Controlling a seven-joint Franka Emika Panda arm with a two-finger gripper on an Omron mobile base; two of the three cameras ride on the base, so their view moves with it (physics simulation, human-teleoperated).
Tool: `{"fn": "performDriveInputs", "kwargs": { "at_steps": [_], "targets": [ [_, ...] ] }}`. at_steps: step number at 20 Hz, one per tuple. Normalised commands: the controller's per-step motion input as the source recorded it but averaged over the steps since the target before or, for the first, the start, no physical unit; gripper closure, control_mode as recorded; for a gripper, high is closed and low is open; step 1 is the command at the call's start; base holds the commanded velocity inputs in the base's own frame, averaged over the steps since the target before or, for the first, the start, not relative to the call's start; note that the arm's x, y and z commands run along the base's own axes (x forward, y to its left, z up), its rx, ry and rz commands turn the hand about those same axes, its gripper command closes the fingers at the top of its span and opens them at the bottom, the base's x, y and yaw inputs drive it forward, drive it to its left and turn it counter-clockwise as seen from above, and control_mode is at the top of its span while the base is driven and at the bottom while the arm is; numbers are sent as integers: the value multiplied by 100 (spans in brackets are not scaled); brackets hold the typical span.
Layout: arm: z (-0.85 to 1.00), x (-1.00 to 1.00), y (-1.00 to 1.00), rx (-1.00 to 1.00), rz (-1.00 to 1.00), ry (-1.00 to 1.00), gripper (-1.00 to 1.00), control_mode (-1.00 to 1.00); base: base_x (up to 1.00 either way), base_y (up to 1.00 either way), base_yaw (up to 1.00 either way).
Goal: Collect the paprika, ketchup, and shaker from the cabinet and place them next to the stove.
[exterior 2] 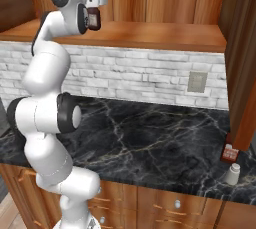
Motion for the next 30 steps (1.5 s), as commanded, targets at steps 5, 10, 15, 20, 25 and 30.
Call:
{"fn": "performDriveInputs", "kwargs": {
  "at_steps": [5, 10, 15, 20, 25, 30],
  "targets": [
    [0, 19, 0, 0, 0, 0, -100, -100, 0, 0, 0],
    [0, 22, 0, 0, 0, 0, -100, -100, 0, 0, 0],
    [0, 23, 0, 0, 0, 0, -100, -100, 0, 0, 0],
    [0, 23, 0, 0, 0, 0, 100, -100, 0, 0, 0],
    [-1, 3, 0, 0, 0, 1, 100, -100, 0, 0, 0],
    [0, 0, 0, 0, 0, 0, 100, -100, 0, 0, 0]
  ]
}}
